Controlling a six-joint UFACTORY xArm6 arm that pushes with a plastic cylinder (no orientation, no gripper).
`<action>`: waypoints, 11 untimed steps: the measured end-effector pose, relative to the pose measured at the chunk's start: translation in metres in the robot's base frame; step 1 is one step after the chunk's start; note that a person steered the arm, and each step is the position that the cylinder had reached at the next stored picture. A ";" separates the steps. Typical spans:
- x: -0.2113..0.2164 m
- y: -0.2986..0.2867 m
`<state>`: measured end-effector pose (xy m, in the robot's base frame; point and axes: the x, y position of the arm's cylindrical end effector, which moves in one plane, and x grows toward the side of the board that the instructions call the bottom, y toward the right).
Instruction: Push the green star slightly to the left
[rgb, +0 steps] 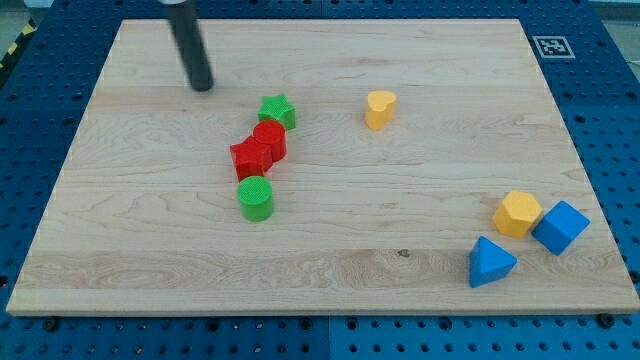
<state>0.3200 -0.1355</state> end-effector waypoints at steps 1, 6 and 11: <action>-0.005 0.080; 0.071 0.132; 0.071 0.091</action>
<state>0.3914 -0.0448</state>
